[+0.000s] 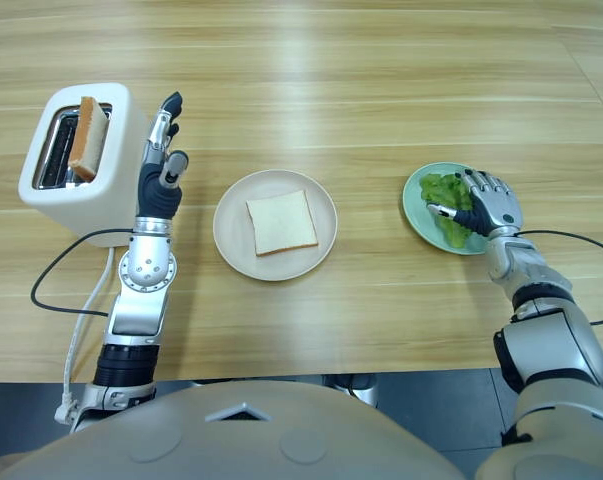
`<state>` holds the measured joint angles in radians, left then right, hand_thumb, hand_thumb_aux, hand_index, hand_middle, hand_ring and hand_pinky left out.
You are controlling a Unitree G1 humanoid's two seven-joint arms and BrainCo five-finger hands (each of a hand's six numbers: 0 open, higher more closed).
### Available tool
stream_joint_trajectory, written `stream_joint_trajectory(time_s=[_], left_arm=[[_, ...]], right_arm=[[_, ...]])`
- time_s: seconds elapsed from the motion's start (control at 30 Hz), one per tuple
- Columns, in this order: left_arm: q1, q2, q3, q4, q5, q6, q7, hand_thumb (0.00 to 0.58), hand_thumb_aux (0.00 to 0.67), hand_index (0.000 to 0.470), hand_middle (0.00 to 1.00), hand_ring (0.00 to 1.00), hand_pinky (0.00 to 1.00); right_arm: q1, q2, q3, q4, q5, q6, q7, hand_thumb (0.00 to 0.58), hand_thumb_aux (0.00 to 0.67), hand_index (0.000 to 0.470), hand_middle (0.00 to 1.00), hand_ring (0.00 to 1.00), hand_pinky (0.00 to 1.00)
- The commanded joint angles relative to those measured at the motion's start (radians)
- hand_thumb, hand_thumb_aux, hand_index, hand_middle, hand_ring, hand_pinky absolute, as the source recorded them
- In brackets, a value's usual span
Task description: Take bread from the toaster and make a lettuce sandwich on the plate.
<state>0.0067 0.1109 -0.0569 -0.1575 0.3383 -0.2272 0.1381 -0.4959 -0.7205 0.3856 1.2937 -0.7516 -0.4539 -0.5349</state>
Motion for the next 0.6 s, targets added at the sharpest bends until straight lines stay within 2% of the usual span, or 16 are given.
stream_joint_trajectory(time_s=[0.03, 0.23, 0.27, 0.3, 0.33, 0.37, 0.4, 0.43, 0.5, 0.6], left_arm=[[0.005, 0.001, -0.011, 0.022, 0.002, 0.000, -0.007, 0.000, 0.000, 0.000, 0.00, 0.00, 0.00], [0.007, 0.001, -0.014, 0.023, 0.003, -0.002, -0.009, 0.000, 0.000, 0.000, 0.00, 0.00, 0.00], [0.007, 0.001, -0.014, 0.024, 0.003, -0.003, -0.009, 0.000, 0.000, 0.000, 0.00, 0.00, 0.00], [0.007, 0.001, -0.014, 0.024, 0.003, -0.003, -0.009, 0.000, 0.000, 0.000, 0.00, 0.00, 0.00], [0.007, 0.001, -0.014, 0.025, 0.003, -0.003, -0.009, 0.000, 0.000, 0.000, 0.00, 0.00, 0.00], [0.006, 0.002, -0.014, 0.027, 0.003, -0.004, -0.009, 0.000, 0.000, 0.000, 0.00, 0.00, 0.00], [0.005, 0.002, -0.014, 0.028, 0.003, -0.005, -0.009, 0.000, 0.000, 0.000, 0.00, 0.00, 0.00], [0.004, 0.002, -0.014, 0.030, 0.003, -0.005, -0.008, 0.000, 0.000, 0.000, 0.00, 0.00, 0.00], [0.003, 0.003, -0.013, 0.034, 0.003, -0.006, -0.008, 0.000, 0.000, 0.000, 0.00, 0.00, 0.00], [-0.002, 0.003, -0.014, 0.045, 0.003, -0.008, -0.008, 0.000, 0.000, 0.000, 0.00, 0.00, 0.00]], right_arm=[[-0.003, 0.005, 0.027, 0.016, -0.007, 0.020, 0.021, 0.000, 0.000, 0.000, 0.00, 0.00, 0.00], [0.000, 0.003, 0.045, 0.017, -0.001, 0.031, 0.019, 0.000, 0.000, 0.000, 0.00, 0.00, 0.00], [0.001, 0.003, 0.044, 0.017, 0.003, 0.031, 0.020, 0.212, 0.137, 0.094, 0.00, 0.00, 0.00], [0.001, 0.003, 0.044, 0.017, 0.006, 0.031, 0.020, 0.288, 0.194, 0.133, 0.00, 0.00, 0.00], [0.001, 0.003, 0.045, 0.017, 0.007, 0.031, 0.018, 0.288, 0.194, 0.133, 0.00, 0.00, 0.00], [0.001, 0.003, 0.046, 0.016, 0.008, 0.031, 0.017, 0.511, 0.439, 0.301, 0.00, 0.00, 0.00], [0.002, 0.003, 0.045, 0.016, 0.011, 0.029, 0.014, 0.559, 0.544, 0.373, 0.00, 0.00, 0.00], [0.001, 0.004, 0.045, 0.015, 0.013, 0.027, 0.011, 0.570, 0.581, 0.399, 0.00, 0.00, 0.00], [-0.001, 0.005, 0.049, 0.013, 0.013, 0.023, 0.003, 0.577, 0.620, 0.426, 0.00, 0.00, 0.00], [0.000, 0.007, 0.041, 0.010, 0.025, 0.002, -0.011, 0.575, 0.607, 0.417, 0.00, 0.00, 0.00]])
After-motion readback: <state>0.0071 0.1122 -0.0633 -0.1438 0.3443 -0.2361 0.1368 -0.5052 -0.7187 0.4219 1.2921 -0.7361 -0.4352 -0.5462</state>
